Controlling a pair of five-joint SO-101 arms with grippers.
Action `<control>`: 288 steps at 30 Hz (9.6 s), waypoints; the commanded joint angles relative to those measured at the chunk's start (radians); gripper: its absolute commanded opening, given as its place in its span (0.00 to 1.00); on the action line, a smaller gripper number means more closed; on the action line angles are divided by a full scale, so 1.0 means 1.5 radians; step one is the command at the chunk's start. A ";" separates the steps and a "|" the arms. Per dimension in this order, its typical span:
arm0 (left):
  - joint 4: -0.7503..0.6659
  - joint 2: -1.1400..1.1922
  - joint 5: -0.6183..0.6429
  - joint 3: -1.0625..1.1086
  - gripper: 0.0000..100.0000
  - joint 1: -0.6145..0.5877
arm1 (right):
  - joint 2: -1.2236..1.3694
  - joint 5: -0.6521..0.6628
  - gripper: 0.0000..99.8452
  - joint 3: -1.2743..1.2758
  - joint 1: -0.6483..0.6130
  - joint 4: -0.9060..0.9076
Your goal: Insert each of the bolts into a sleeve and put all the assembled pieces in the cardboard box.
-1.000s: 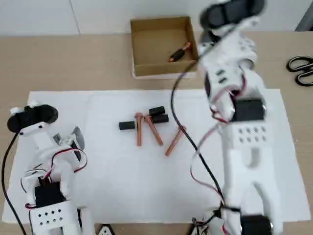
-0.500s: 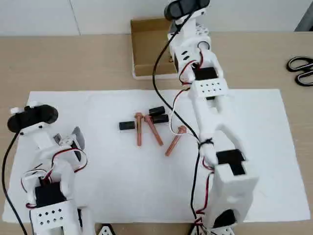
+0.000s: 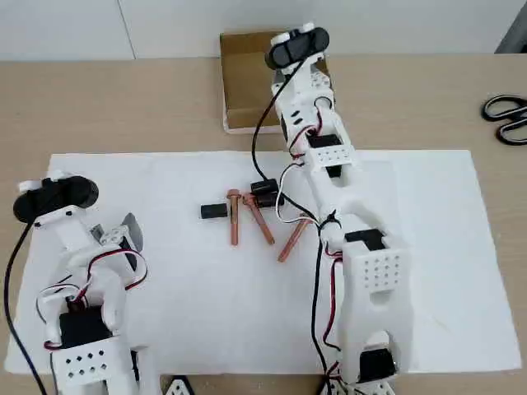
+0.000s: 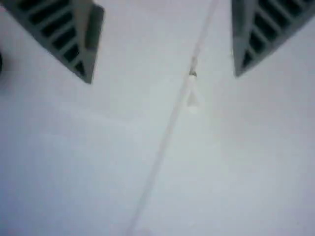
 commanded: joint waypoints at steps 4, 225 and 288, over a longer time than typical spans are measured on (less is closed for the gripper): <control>0.005 -0.010 0.001 -0.004 0.18 -0.005 | 0.008 0.007 0.00 -0.054 -0.005 -0.027; -0.010 -0.010 -0.070 0.106 0.18 -0.004 | -0.428 -0.007 0.24 0.309 0.067 0.922; -0.013 -0.010 -0.070 0.149 0.18 -0.004 | -0.349 0.011 0.16 0.299 0.064 0.971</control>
